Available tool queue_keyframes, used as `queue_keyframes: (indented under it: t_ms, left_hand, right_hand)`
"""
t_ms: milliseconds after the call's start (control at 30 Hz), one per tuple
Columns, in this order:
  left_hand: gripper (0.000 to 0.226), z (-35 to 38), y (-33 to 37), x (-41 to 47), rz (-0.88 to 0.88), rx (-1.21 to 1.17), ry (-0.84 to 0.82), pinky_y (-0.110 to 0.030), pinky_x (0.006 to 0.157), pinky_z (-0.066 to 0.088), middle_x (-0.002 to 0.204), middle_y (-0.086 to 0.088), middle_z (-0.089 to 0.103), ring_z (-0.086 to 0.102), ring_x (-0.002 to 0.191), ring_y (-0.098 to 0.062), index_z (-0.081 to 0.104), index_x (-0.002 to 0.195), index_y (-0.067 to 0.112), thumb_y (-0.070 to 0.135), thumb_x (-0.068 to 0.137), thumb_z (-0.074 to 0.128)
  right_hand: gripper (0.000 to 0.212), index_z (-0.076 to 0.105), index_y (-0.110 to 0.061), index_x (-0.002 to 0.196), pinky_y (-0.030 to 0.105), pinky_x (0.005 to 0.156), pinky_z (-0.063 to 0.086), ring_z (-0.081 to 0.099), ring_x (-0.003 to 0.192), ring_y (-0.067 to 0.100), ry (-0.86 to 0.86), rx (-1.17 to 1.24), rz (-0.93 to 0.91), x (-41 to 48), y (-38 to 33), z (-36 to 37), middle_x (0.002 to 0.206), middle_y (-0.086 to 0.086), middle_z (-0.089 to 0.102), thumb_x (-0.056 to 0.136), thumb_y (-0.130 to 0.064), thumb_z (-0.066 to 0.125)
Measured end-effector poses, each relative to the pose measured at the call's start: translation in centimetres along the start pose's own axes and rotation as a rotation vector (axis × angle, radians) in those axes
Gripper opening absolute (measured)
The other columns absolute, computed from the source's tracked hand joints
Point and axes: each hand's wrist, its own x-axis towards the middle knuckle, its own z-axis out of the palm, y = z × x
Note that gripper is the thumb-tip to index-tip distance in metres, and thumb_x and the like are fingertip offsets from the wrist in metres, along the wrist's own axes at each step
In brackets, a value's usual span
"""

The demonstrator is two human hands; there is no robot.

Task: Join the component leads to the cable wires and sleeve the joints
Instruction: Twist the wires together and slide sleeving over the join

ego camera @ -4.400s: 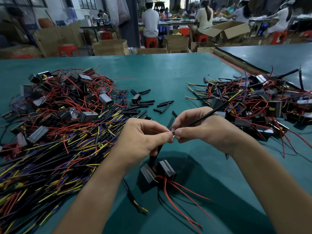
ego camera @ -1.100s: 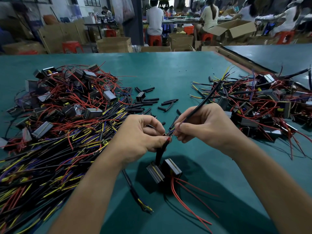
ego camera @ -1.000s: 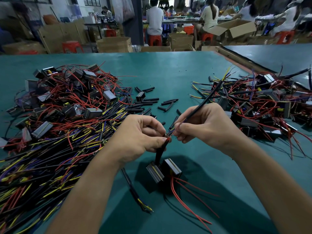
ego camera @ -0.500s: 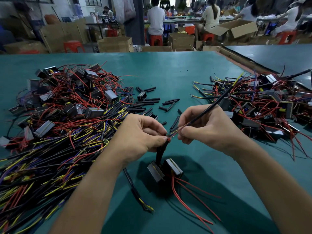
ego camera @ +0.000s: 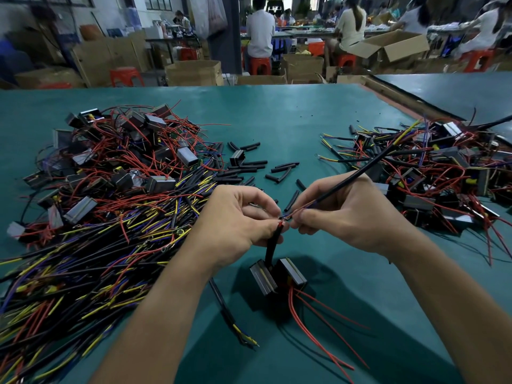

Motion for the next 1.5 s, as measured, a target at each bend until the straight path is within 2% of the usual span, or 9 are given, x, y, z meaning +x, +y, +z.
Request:
queue_keyframes:
  t_ms: [133,233,400,533,767,933,1067,1300,1500]
  left_hand:
    - [0.018,0.0,-0.1,0.1,-0.003,-0.017,0.009,-0.027,0.048,0.055,0.063,-0.014,0.071,0.068,0.053,-0.022,0.061,0.079,0.001,-0.008,0.074,0.076]
    - [0.017,0.1,-0.2,0.1,0.012,-0.010,-0.003,-0.026,0.048,0.054,0.064,-0.015,0.071,0.069,0.054,-0.023,0.062,0.079,0.000,-0.007,0.075,0.076]
    - [0.017,0.2,-0.2,0.1,0.051,0.019,-0.014,-0.027,0.051,0.056,0.064,-0.014,0.071,0.070,0.056,-0.022,0.062,0.081,-0.002,-0.006,0.075,0.077]
    - [0.017,0.2,-0.3,0.1,0.075,0.057,0.005,-0.029,0.053,0.058,0.063,-0.012,0.071,0.069,0.056,-0.022,0.062,0.081,-0.001,-0.008,0.075,0.077]
    - [0.014,0.4,-0.4,0.1,0.114,0.132,0.110,-0.051,0.062,0.057,0.064,-0.017,0.071,0.069,0.065,-0.042,0.069,0.074,0.004,-0.002,0.071,0.082]
    - [0.012,0.4,-0.4,0.3,0.104,0.121,0.101,-0.038,0.056,0.058,0.063,-0.014,0.071,0.067,0.057,-0.025,0.072,0.073,0.002,-0.002,0.070,0.082]
    - [0.011,0.5,-0.5,0.3,0.100,0.104,0.095,-0.034,0.054,0.059,0.062,-0.013,0.071,0.067,0.055,-0.021,0.072,0.073,0.001,-0.004,0.071,0.081]
    - [0.009,0.5,-0.6,0.3,0.108,0.096,0.068,-0.037,0.060,0.059,0.062,-0.011,0.071,0.065,0.054,-0.014,0.074,0.073,0.003,-0.004,0.073,0.079]
    - [0.010,0.6,-0.8,0.3,0.142,0.133,0.067,-0.037,0.056,0.058,0.062,-0.014,0.070,0.065,0.056,-0.021,0.074,0.069,0.005,-0.002,0.074,0.079]
  right_hand:
    - [0.009,0.074,-0.005,0.076,0.031,0.062,0.059,0.069,0.059,0.016,-0.023,-0.046,-0.017,0.0,0.1,0.0,0.065,0.006,0.073,0.081,0.003,0.072]
    - [0.010,0.073,-0.011,0.072,0.027,0.054,0.048,0.059,0.055,0.011,-0.001,-0.111,-0.039,0.0,0.2,0.0,0.061,0.007,0.068,0.079,-0.005,0.077]
    - [0.013,0.070,-0.014,0.069,0.010,0.050,0.036,0.050,0.048,0.000,0.015,-0.204,-0.069,0.0,0.1,0.3,0.063,0.003,0.065,0.078,-0.006,0.076]
    - [0.014,0.073,-0.015,0.071,0.022,0.049,0.039,0.051,0.052,0.008,0.004,-0.172,-0.038,0.0,0.2,0.5,0.059,0.005,0.064,0.080,-0.005,0.071]
    - [0.014,0.073,-0.012,0.069,0.017,0.045,0.033,0.043,0.046,0.004,0.056,-0.163,-0.037,0.1,0.5,0.5,0.051,-0.006,0.056,0.081,-0.003,0.071]
    - [0.013,0.073,-0.015,0.068,0.021,0.046,0.036,0.047,0.048,0.007,0.063,-0.181,-0.055,0.2,0.7,0.5,0.055,0.005,0.062,0.080,-0.009,0.074]
    - [0.014,0.073,-0.016,0.067,0.017,0.045,0.034,0.046,0.046,0.004,0.061,-0.175,-0.077,0.2,0.9,0.5,0.053,0.003,0.060,0.079,-0.007,0.074]
    - [0.015,0.073,-0.017,0.067,0.022,0.044,0.035,0.048,0.047,0.008,0.053,-0.176,-0.122,0.1,0.9,0.5,0.054,0.007,0.062,0.078,-0.007,0.074]
    - [0.008,0.074,-0.015,0.068,0.047,0.049,0.049,0.060,0.057,0.035,0.070,-0.154,-0.153,0.1,1.2,0.8,0.061,0.011,0.066,0.073,-0.010,0.071]
